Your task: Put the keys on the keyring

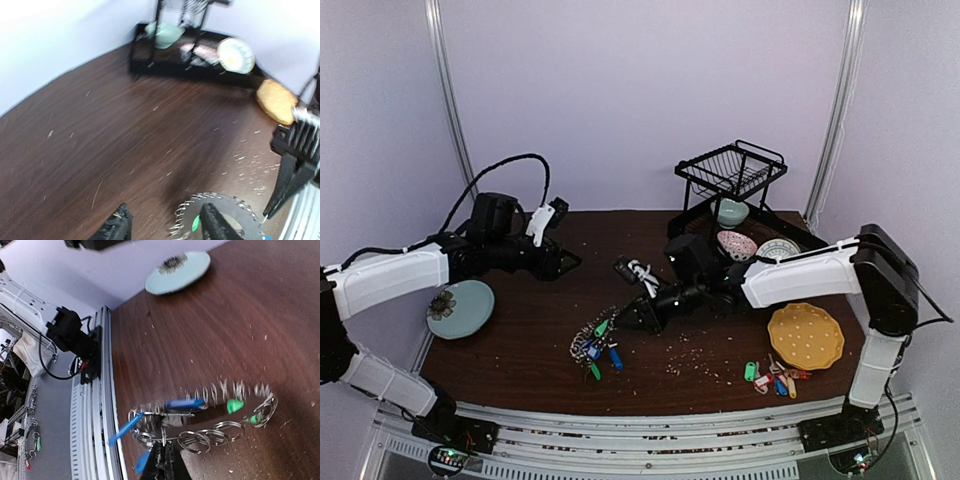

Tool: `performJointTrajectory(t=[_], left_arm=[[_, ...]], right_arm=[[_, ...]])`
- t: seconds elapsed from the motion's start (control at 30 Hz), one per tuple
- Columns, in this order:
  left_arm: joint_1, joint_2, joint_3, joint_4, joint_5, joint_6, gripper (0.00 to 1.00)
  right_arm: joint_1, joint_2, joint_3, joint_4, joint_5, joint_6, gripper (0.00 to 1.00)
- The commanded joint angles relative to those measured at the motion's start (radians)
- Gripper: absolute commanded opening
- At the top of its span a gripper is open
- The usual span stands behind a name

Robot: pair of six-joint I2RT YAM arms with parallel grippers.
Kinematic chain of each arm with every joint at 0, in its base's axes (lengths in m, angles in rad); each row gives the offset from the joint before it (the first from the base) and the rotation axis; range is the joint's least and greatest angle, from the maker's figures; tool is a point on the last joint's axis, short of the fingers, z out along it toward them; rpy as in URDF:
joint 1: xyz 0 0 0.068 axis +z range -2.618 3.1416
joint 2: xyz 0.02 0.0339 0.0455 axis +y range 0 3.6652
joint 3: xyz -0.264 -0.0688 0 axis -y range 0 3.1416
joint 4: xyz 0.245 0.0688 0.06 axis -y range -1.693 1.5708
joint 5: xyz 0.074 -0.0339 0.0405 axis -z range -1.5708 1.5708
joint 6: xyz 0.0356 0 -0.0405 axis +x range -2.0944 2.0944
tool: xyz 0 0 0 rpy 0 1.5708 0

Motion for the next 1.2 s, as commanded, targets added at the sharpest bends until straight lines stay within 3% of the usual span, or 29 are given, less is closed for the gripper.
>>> performJointTrajectory(t=[0.0,0.2,0.4,0.53,0.63,0.8,1.0,1.17], left_arm=[[-0.02,-0.086,-0.071,0.219,0.259,0.034,0.45],[-0.076,-0.165,-0.126,0.301,0.396,0.08,0.37],[-0.127,-0.258,-0.24,0.464,0.492,0.099,0.22],[-0.147,-0.298,-0.293,0.545,0.46,0.112,0.24],[-0.159,-0.316,-0.322,0.613,0.45,0.099,0.31],[-0.173,-0.358,-0.363,0.687,0.39,0.073,0.29],[-0.183,-0.361,-0.369,0.712,0.411,0.044,0.25],[-0.202,-0.346,-0.369,0.712,0.431,0.041,0.31]], right_arm=[[0.007,-0.128,-0.056,0.212,0.039,-0.07,0.0],[0.007,-0.225,-0.096,0.355,0.056,-0.089,0.0],[0.008,-0.283,-0.22,0.718,0.118,0.032,0.0],[0.023,-0.278,-0.231,0.837,0.109,0.065,0.0],[0.047,-0.265,-0.217,0.863,0.098,0.043,0.0],[0.069,-0.253,-0.195,0.881,0.066,0.034,0.0],[0.089,-0.24,-0.158,0.844,0.078,0.007,0.0],[0.096,-0.228,-0.14,0.836,0.094,0.003,0.0]])
